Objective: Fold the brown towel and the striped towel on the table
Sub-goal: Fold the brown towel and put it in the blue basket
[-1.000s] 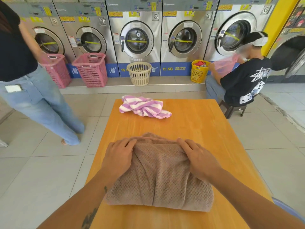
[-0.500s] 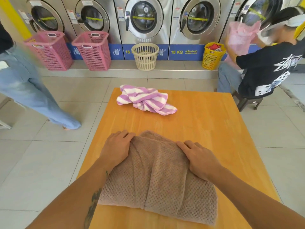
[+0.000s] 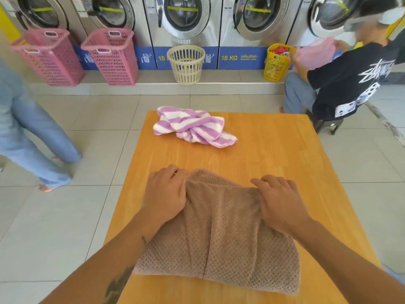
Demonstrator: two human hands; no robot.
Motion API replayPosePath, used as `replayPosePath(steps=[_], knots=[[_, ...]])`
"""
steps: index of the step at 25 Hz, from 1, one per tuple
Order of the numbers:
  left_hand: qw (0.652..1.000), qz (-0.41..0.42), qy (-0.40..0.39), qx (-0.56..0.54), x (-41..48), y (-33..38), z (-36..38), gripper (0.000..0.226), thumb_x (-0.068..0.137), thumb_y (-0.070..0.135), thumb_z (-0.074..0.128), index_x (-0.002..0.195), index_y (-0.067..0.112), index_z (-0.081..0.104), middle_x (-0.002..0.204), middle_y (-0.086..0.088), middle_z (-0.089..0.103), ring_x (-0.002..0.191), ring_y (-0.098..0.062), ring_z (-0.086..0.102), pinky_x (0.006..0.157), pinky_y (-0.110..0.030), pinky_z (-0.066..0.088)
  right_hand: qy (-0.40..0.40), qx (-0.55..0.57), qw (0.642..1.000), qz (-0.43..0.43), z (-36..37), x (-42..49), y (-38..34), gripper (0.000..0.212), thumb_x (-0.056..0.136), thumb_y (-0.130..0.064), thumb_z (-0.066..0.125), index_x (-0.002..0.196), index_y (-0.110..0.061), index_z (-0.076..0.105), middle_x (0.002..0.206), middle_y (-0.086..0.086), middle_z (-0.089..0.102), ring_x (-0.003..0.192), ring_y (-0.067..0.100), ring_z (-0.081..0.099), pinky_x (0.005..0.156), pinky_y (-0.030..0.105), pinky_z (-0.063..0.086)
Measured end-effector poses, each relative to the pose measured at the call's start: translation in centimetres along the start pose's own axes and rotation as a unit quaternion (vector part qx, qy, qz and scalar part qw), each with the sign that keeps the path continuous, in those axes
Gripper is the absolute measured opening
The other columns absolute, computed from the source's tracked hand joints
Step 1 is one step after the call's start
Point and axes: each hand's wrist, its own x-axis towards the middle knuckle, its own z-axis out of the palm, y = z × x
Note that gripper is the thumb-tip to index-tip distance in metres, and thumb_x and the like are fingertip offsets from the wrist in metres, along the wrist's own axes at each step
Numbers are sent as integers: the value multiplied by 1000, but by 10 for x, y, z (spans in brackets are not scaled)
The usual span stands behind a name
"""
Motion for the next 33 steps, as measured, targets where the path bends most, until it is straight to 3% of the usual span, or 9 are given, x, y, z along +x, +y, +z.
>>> replayPosePath(steps=[2,4,9,14,19,22,27,30,33], knots=[[999,-3,-28,-27,-23,37,-9,41,97,33,38,126,20,62,122,1,59,108,-20,57,93,-44,45,29,46,998,-27,-4,-22,-29,52,92,-37,31,142,-33,45,137,1,53,125,28,49,106,49,35],[993,-30,-105,-33,-52,51,-1,52,97,43,30,144,28,49,147,0,46,135,-21,42,112,-49,32,-52,55,997,-17,7,-38,-45,57,95,-52,20,151,-45,24,156,2,33,143,30,29,115,57,19],[979,56,-197,6,-52,1,31,58,99,51,21,156,40,16,166,1,15,151,-19,14,122,-46,11,-131,53,988,65,51,-45,-30,59,92,-67,2,145,-57,-21,165,-6,-19,152,23,-16,114,69,6],[977,94,-184,59,-28,-33,15,57,99,43,22,152,30,36,161,-5,27,149,-23,24,122,-52,13,-165,39,975,140,46,-77,-48,68,83,-71,-9,148,-54,-18,165,-5,-18,153,21,-12,114,68,5],[994,-36,-101,15,-73,39,-19,54,92,41,35,142,25,46,153,-5,36,144,-25,30,120,-57,7,-76,5,986,145,20,-52,-47,66,87,-64,11,149,-44,23,159,7,24,148,29,18,114,62,14],[986,-73,-149,-6,-134,64,-2,62,94,52,30,153,34,31,161,-7,25,150,-28,21,117,-63,4,-150,22,980,125,26,-47,-32,60,93,-65,10,151,-51,2,160,0,21,146,26,21,110,57,24],[981,74,-170,54,-93,-14,19,56,101,53,14,155,42,19,166,-6,15,151,-27,18,116,-64,8,-228,43,943,240,30,-112,-39,60,96,-63,7,151,-49,-14,152,3,31,129,30,44,101,52,37],[983,-47,-166,65,-56,-25,11,56,100,51,20,155,36,22,163,-12,14,149,-33,15,116,-65,6,-269,44,923,272,23,-132,-57,64,97,-60,16,153,-43,-10,149,8,35,121,34,51,100,52,36],[944,-268,-171,-92,-56,7,-15,59,99,47,37,153,31,20,159,-12,15,142,-37,24,115,-59,24,-240,140,919,279,12,-124,-56,66,89,-53,39,148,-32,19,132,11,44,112,33,52,95,51,42]])
